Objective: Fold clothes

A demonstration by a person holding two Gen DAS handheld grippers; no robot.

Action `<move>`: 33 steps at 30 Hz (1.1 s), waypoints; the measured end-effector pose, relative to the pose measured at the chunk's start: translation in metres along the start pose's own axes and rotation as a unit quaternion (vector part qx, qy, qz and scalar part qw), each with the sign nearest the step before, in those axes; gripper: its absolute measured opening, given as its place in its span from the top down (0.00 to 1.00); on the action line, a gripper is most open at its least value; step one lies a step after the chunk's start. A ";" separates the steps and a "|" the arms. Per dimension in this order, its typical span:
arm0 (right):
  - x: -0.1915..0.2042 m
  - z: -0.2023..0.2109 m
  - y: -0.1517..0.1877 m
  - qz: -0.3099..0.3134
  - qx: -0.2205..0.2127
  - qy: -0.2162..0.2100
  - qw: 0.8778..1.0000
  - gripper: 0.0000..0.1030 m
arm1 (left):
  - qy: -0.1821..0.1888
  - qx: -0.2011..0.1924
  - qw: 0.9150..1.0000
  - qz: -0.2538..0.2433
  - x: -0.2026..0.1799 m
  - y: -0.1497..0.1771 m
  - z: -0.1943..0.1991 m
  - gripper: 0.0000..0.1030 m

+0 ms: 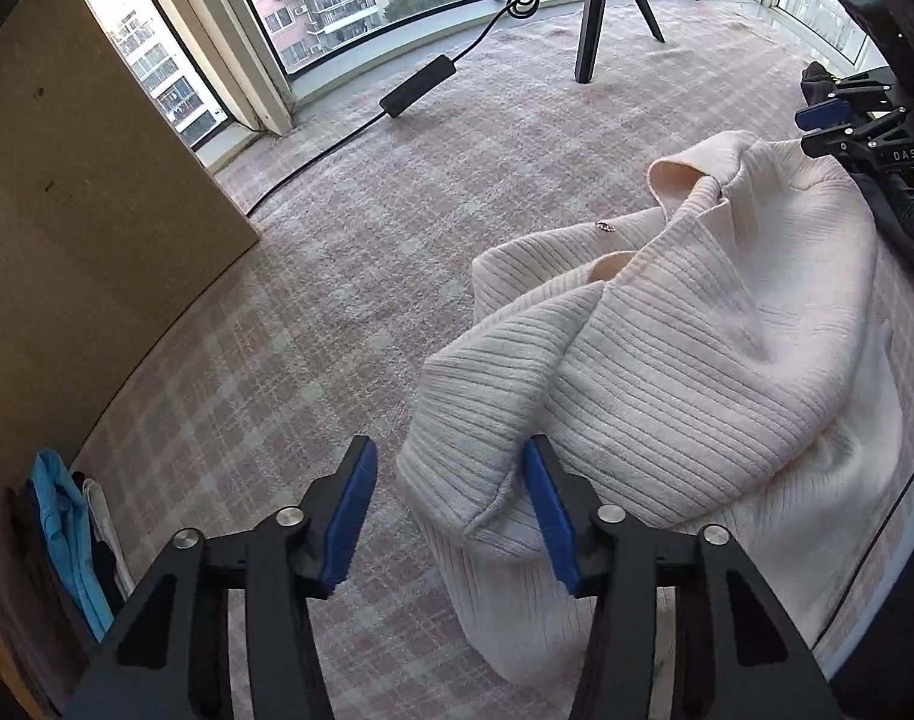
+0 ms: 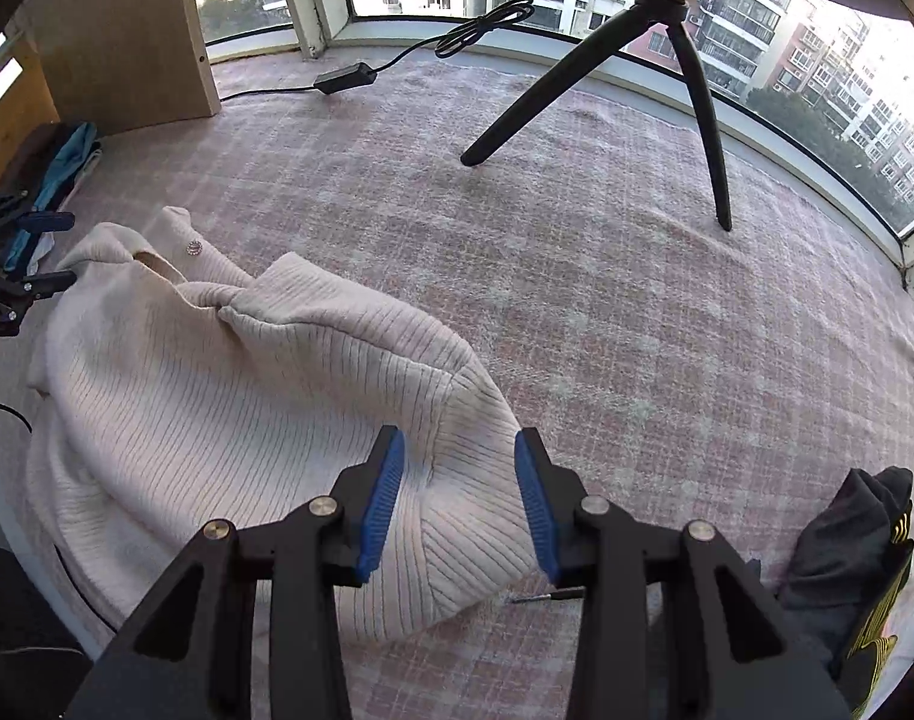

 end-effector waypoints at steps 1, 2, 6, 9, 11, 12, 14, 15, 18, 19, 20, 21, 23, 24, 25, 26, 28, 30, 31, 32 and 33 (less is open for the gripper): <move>0.001 -0.001 -0.003 0.014 0.001 0.001 1.000 0.63 | 0.000 0.002 1.000 0.003 0.000 0.000 -0.002 0.88; 0.002 -0.001 -0.006 0.031 -0.001 -0.001 1.000 0.63 | 0.000 0.004 1.000 0.006 0.000 0.001 -0.003 0.93; 0.017 -0.009 -0.018 0.116 0.003 -0.015 0.993 0.63 | 0.013 -0.003 1.000 0.018 0.003 0.003 0.000 0.93; 0.019 -0.027 -0.022 0.155 0.034 -0.015 0.987 0.63 | 0.010 -0.007 1.000 0.014 0.004 0.002 0.002 0.93; 0.018 -0.039 -0.022 0.165 0.053 -0.023 0.985 0.63 | 0.011 -0.008 1.000 0.011 0.004 0.003 0.002 0.93; 0.016 -0.044 -0.022 0.166 0.061 -0.028 0.984 0.63 | 0.010 -0.009 1.000 0.011 0.004 0.003 0.001 0.93; 0.015 -0.052 -0.021 0.169 0.069 -0.028 0.983 0.63 | 0.010 -0.009 1.000 0.012 0.004 0.004 -0.001 0.94; 0.014 -0.057 -0.021 0.171 0.073 -0.027 0.982 0.63 | 0.009 -0.009 1.000 0.013 0.004 0.004 -0.002 0.94; 0.015 -0.058 -0.018 0.165 0.078 -0.034 0.983 0.90 | 0.004 -0.013 1.000 0.028 0.009 0.004 -0.001 0.94; 0.015 -0.054 -0.019 0.158 0.072 -0.034 0.984 0.92 | 0.004 -0.014 0.999 0.037 0.012 0.003 0.001 0.95; 0.014 -0.048 -0.020 0.149 0.064 -0.031 0.986 0.93 | 0.002 -0.018 0.999 0.045 0.016 0.003 0.006 0.95; 0.013 -0.042 -0.022 0.141 0.055 -0.028 0.988 0.93 | -0.002 -0.022 0.998 0.053 0.021 0.002 0.013 0.95; 0.014 -0.016 -0.029 0.124 0.020 -0.014 0.992 0.94 | -0.009 -0.037 0.997 0.064 0.031 -0.001 0.032 0.95; 0.016 0.001 -0.034 0.117 -0.004 -0.010 0.993 0.94 | -0.013 -0.051 0.996 0.068 0.036 -0.003 0.046 0.95; 0.019 0.022 -0.041 0.110 -0.031 -0.003 0.993 0.94 | -0.016 -0.064 0.995 0.073 0.041 -0.005 0.062 0.95; 0.021 0.043 -0.047 0.103 -0.059 0.010 0.993 0.94 | -0.022 -0.080 0.994 0.077 0.047 -0.008 0.082 0.95; 0.029 0.095 -0.063 0.095 -0.122 0.052 0.987 0.95 | -0.049 -0.123 0.988 0.080 0.064 -0.017 0.131 0.95; 0.044 0.159 -0.080 0.080 -0.197 0.074 0.974 0.95 | -0.062 -0.165 0.980 0.091 0.086 -0.030 0.186 0.95; 0.052 0.192 -0.088 0.071 -0.235 0.083 0.966 0.95 | -0.065 -0.186 0.976 0.098 0.097 -0.036 0.214 0.95; 0.061 0.226 -0.095 0.064 -0.271 0.085 0.957 0.95 | -0.071 -0.205 0.970 0.106 0.108 -0.042 0.244 0.95; 0.075 0.260 -0.102 0.063 -0.304 0.086 0.947 0.95 | -0.088 -0.225 0.964 0.110 0.119 -0.046 0.273 0.96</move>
Point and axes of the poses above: each gripper's, at about its wrist camera, not at the fingertips, and z roughly against the way its jaws point, x to its left, y to its underside, the point moved 10 cm from there along -z, roughly the way its jaws point, and after that the axes turned 11 degrees about -y, right-handed, at the moved point
